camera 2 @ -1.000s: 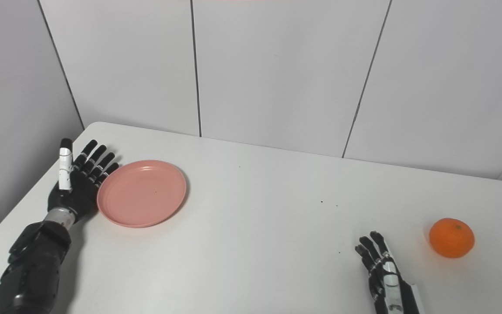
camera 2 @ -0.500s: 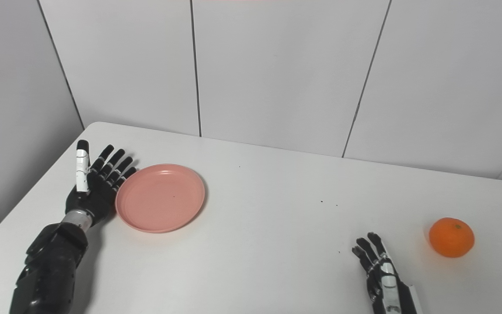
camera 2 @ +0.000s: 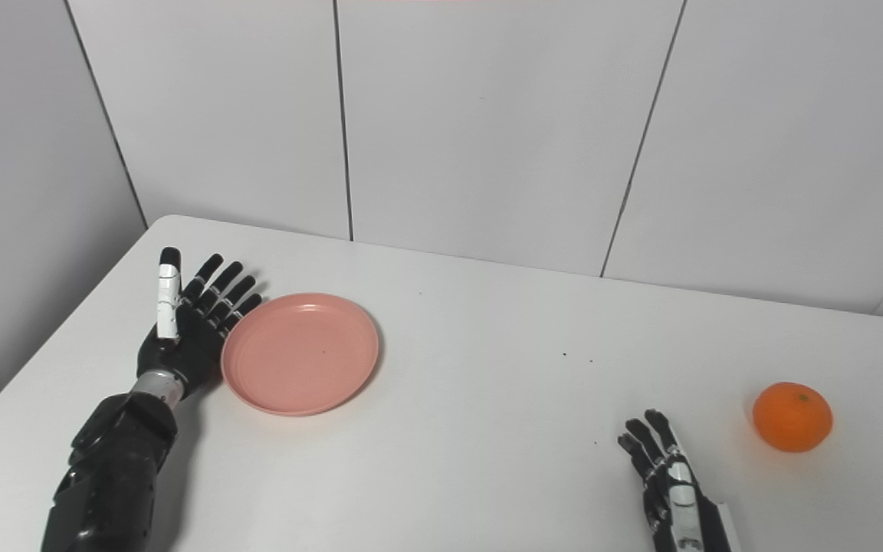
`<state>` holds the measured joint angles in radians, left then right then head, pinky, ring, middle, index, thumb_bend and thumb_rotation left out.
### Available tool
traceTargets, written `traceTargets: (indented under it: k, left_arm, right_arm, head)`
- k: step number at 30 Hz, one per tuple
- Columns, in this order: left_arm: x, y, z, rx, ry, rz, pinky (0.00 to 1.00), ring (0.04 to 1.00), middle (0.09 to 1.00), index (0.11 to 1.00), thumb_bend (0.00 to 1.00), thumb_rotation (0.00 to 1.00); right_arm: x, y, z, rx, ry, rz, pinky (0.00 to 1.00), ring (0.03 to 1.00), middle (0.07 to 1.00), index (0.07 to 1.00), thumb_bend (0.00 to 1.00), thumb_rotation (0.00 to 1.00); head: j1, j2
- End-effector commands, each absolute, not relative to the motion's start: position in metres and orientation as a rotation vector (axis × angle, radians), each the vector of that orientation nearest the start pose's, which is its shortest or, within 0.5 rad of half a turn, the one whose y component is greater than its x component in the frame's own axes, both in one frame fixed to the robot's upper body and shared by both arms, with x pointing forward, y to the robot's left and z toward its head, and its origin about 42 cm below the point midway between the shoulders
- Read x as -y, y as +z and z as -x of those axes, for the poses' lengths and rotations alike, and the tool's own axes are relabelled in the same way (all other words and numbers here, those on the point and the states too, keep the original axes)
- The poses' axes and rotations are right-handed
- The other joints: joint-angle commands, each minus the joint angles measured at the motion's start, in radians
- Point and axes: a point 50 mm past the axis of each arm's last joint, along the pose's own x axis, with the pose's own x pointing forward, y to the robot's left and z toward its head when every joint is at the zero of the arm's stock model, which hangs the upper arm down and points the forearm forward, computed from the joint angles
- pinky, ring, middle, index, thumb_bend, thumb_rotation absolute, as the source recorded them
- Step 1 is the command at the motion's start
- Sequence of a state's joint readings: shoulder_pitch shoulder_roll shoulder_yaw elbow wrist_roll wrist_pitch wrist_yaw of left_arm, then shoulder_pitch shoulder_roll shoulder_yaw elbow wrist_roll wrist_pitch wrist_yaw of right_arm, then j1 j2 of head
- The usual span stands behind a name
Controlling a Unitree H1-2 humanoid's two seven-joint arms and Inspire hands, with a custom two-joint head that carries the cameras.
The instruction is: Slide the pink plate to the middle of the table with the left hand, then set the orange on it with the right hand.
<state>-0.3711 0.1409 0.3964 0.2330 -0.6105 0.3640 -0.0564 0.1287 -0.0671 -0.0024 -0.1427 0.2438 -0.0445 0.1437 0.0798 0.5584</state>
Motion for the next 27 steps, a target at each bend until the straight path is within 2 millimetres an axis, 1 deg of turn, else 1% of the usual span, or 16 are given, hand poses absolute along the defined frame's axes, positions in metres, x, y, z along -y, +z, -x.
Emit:
traceTargets:
  k: [1,6,7,9,12,17,21,27]
  left_arm:
    - [-0.312,0.118,-0.383,-0.199,0.113,0.643,0.89,0.888,0.907,0.922,0.83,0.75]
    - [-0.308,0.115,-0.382,-0.202,0.119,0.657,0.90,0.885,0.911,0.921,0.83,0.74]
    - [-0.307,0.114,-0.381,-0.203,0.121,0.655,0.88,0.874,0.903,0.915,0.84,0.75]
    - [-0.306,0.113,-0.381,-0.206,0.126,0.652,0.86,0.868,0.898,0.910,0.84,0.75]
    - [-0.304,0.111,-0.379,-0.214,0.125,0.662,0.86,0.872,0.897,0.904,0.84,0.75]
    - [-0.298,0.105,-0.376,-0.228,0.117,0.686,0.86,0.876,0.901,0.917,0.83,0.76]
    - [-0.293,0.104,-0.375,-0.226,0.101,0.701,0.91,0.897,0.924,0.939,0.81,0.77]
    - [-0.286,0.104,-0.374,-0.231,0.085,0.692,0.88,0.898,0.921,0.945,0.82,0.77]
  right_arm:
    - [0.225,0.080,-0.224,-0.042,0.104,-0.202,1.00,0.893,0.894,0.925,0.77,0.95]
    - [0.224,0.082,-0.224,-0.041,0.108,-0.205,1.00,0.895,0.895,0.924,0.78,0.95]
    - [0.223,0.082,-0.224,-0.041,0.108,-0.205,1.00,0.896,0.898,0.925,0.77,0.95]
    - [0.223,0.082,-0.224,-0.041,0.108,-0.205,1.00,0.897,0.899,0.925,0.77,0.95]
    - [0.223,0.083,-0.224,-0.041,0.108,-0.202,1.00,0.897,0.899,0.923,0.78,0.95]
    - [0.222,0.083,-0.224,-0.040,0.106,-0.200,1.00,0.894,0.897,0.922,0.78,0.95]
    - [0.221,0.084,-0.224,-0.039,0.107,-0.201,1.00,0.894,0.895,0.919,0.79,0.94]
    - [0.221,0.085,-0.224,-0.037,0.109,-0.199,1.00,0.890,0.893,0.915,0.79,0.93]
  head:
    - [0.001,0.002]
    - [-0.001,0.004]
    - [-0.002,0.004]
    - [-0.002,0.004]
    - [-0.004,0.007]
    - [-0.006,0.010]
    - [-0.008,0.012]
    - [-0.013,0.014]
